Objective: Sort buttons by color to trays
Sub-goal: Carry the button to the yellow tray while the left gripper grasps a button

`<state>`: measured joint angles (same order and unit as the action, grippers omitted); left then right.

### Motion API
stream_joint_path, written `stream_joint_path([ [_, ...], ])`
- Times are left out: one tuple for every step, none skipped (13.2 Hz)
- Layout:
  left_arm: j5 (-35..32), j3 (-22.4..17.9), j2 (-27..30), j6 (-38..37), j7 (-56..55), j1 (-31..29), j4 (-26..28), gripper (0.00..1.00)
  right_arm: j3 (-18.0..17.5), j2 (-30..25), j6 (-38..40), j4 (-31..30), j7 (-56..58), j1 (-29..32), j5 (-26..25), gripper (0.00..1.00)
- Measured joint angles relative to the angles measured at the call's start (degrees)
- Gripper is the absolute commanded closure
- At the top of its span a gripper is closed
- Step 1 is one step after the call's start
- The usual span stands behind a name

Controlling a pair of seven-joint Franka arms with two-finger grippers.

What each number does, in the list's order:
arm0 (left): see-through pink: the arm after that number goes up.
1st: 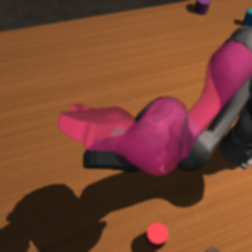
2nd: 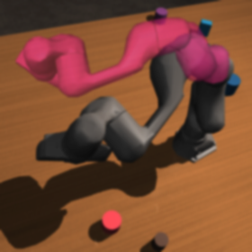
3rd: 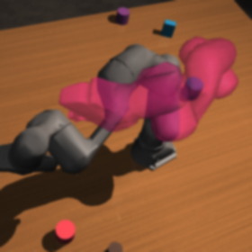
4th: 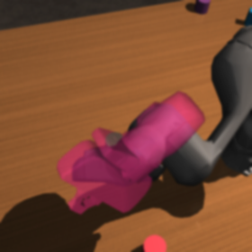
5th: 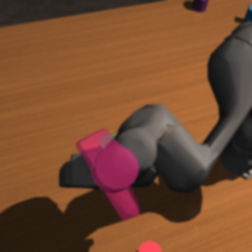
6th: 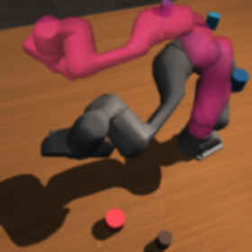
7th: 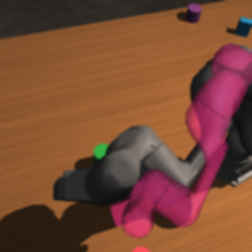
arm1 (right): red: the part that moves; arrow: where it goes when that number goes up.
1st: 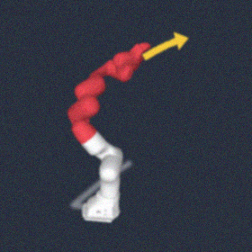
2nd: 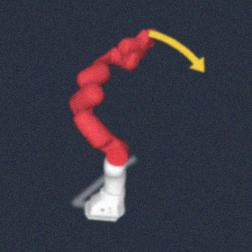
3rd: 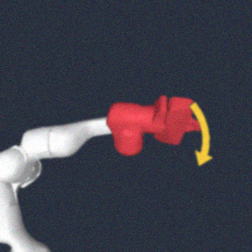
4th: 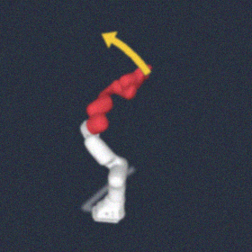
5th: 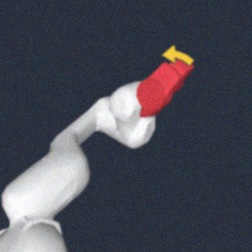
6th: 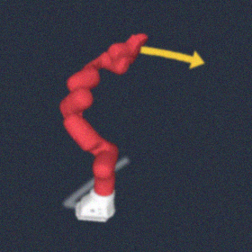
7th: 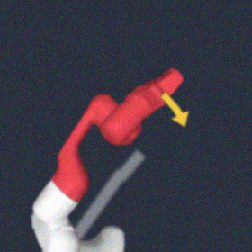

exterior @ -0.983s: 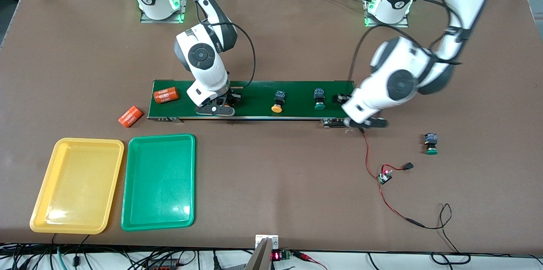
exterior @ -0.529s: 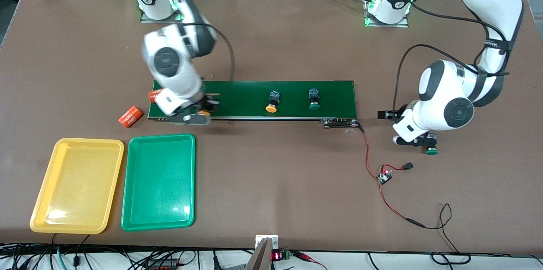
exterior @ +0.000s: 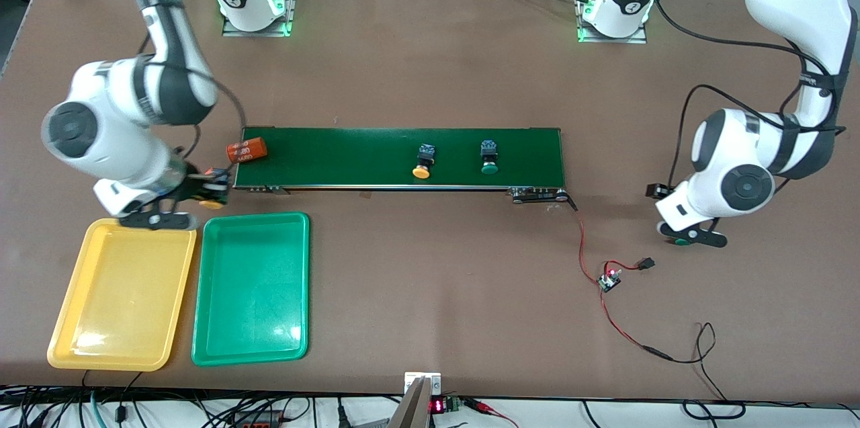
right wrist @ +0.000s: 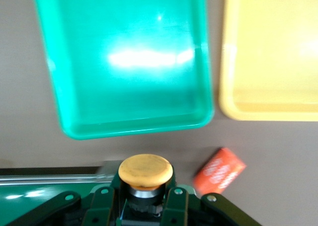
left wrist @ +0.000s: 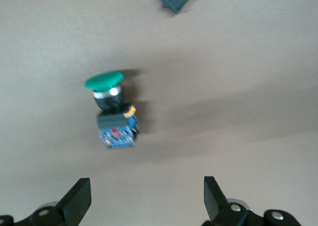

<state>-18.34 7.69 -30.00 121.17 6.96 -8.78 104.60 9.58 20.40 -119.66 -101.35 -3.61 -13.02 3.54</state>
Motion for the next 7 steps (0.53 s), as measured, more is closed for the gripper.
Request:
stream_joint_path([
  [0.0, -0.8, -1.4, 3.8, 4.1, -0.7, 0.0, 0.0, 0.0, 1.2, -0.2, 0.9, 4.3, 2.8, -0.2, 1.0],
  [0.0, -1.4, -2.7, 7.1, 7.4, -1.3, 0.0, 0.0, 0.1, 2.8, -0.6, 2.2, 9.6, 5.7, -0.2, 1.0],
  [0.0, -1.7, -3.7, 9.4, 9.4, -1.5, -0.1, 0.0, 0.1, 4.8, -1.4, 3.8, 15.0, 8.8, -0.2, 1.0],
  [0.0, -2.0, -4.4, 10.7, 10.4, -1.6, -0.1, 0.0, 0.2, 6.9, -2.7, 5.3, 19.3, 11.4, -0.5, 1.0],
  [0.0, -2.1, -4.9, 11.1, 10.8, -1.6, -0.1, 0.0, 0.3, 9.0, -4.7, 6.6, 22.2, 13.3, -1.5, 1.0],
  [0.0, -2.1, -5.2, 11.2, 11.0, -1.6, -0.1, 0.0, 0.4, 11.0, -7.6, 7.4, 23.5, 14.4, -3.4, 1.0],
  [0.0, -2.2, -5.5, 11.2, 11.1, -1.6, -0.1, 0.0, 0.8, 12.9, -11.1, 7.9, 23.9, 14.8, -5.5, 0.99],
])
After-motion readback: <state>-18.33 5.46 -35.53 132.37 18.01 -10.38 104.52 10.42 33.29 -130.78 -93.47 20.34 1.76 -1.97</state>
